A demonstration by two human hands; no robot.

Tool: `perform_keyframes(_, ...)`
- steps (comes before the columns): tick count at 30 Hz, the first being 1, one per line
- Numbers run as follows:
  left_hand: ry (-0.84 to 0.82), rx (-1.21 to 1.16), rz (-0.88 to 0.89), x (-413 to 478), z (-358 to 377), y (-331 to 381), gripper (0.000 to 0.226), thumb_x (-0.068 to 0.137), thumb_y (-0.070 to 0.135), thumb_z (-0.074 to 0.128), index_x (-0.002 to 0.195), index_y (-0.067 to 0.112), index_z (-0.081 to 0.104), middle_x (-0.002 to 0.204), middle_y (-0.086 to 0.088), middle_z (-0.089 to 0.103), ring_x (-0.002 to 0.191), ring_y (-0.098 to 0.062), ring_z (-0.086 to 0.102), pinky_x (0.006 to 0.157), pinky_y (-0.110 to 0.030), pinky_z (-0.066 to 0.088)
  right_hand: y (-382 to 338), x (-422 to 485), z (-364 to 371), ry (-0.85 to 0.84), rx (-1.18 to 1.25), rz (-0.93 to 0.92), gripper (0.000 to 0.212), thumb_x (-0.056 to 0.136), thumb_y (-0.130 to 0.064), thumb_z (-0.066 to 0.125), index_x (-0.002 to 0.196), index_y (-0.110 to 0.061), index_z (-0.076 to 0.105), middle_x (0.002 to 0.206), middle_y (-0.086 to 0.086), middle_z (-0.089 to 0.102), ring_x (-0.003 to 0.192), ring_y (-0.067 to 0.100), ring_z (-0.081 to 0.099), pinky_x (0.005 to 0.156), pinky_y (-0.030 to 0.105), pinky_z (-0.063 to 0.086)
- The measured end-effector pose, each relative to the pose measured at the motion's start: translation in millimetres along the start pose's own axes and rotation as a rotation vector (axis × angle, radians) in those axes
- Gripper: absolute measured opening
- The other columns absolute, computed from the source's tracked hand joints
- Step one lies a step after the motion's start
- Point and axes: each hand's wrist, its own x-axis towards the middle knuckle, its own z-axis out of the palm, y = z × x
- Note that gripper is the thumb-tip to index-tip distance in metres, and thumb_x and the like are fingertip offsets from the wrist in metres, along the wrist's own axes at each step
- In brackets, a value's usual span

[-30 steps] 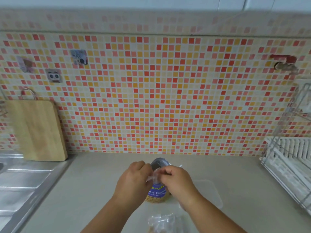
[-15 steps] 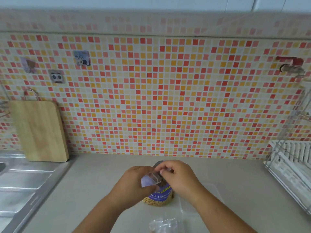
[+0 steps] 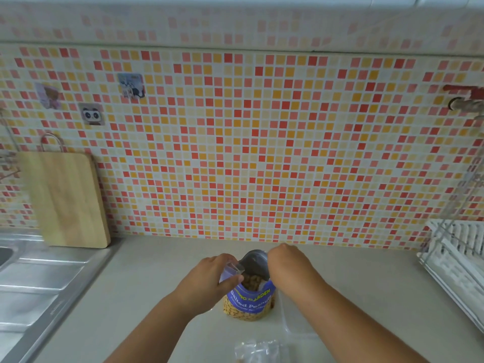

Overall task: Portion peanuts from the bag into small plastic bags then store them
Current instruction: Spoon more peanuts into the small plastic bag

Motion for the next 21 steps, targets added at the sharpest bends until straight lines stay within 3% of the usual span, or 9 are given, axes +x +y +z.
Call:
perform_keyframes(3,-0.027,-0.032,-0.018,1,-1,-2,0.033,0.090,0.048,0.049,0.118,0.030,0.051,0.121,0.011,0.062,0.105,-0.007,0.057,0.092,-0.027,0.050,-6,-2,-10,0.045,-0.075,-0.069,0.037,0.090,-0.013,0.054,0.126,-0.006,0.052,0.126,0.012,0.052,0.118,0.028,0.049,0.098,0.033,0.042)
perform_keyframes(6,-0.028,-0.071,-0.022,2,0,-4,0.034,0.091,0.047,0.048,0.118,0.028,0.052,0.120,0.010,0.062,0.103,-0.006,0.058,0.089,-0.025,0.050,-13,0,-13,0.033,-0.090,-0.121,0.035,0.090,-0.015,0.053,0.124,-0.008,0.053,0.123,0.012,0.056,0.115,0.029,0.051,0.094,0.035,0.044)
perform_keyframes(9,-0.005,-0.115,-0.052,4,0,-4,0.035,0.092,0.047,0.047,0.119,0.026,0.054,0.119,0.008,0.063,0.100,-0.007,0.057,0.085,-0.022,0.047,-22,12,-3,-0.102,-0.145,-0.076,0.040,0.088,-0.015,0.058,0.128,-0.009,0.052,0.127,0.011,0.055,0.117,0.028,0.052,0.096,0.034,0.044)
perform_keyframes(12,0.004,-0.144,-0.068,5,3,-3,0.035,0.092,0.047,0.047,0.119,0.025,0.054,0.118,0.006,0.063,0.098,-0.008,0.057,0.083,-0.021,0.046,-30,20,17,-0.222,-0.020,0.040,0.053,0.086,-0.016,0.063,0.134,-0.008,0.045,0.134,0.011,0.051,0.121,0.028,0.052,0.099,0.034,0.044)
perform_keyframes(17,0.018,-0.136,-0.082,5,4,-2,0.037,0.091,0.047,0.049,0.121,0.024,0.054,0.117,0.005,0.064,0.095,-0.008,0.056,0.080,-0.018,0.044,-35,21,31,-0.110,0.114,0.067,0.035,0.086,-0.020,0.060,0.120,-0.012,0.056,0.126,0.008,0.058,0.115,0.029,0.055,0.095,0.033,0.045)
perform_keyframes(21,0.008,-0.138,-0.098,4,5,-3,0.038,0.092,0.047,0.048,0.122,0.024,0.052,0.118,0.004,0.064,0.094,-0.008,0.055,0.080,-0.018,0.043,-36,23,34,-0.127,0.184,0.130,0.036,0.090,-0.024,0.056,0.125,-0.014,0.053,0.125,0.006,0.058,0.115,0.027,0.053,0.094,0.031,0.044)
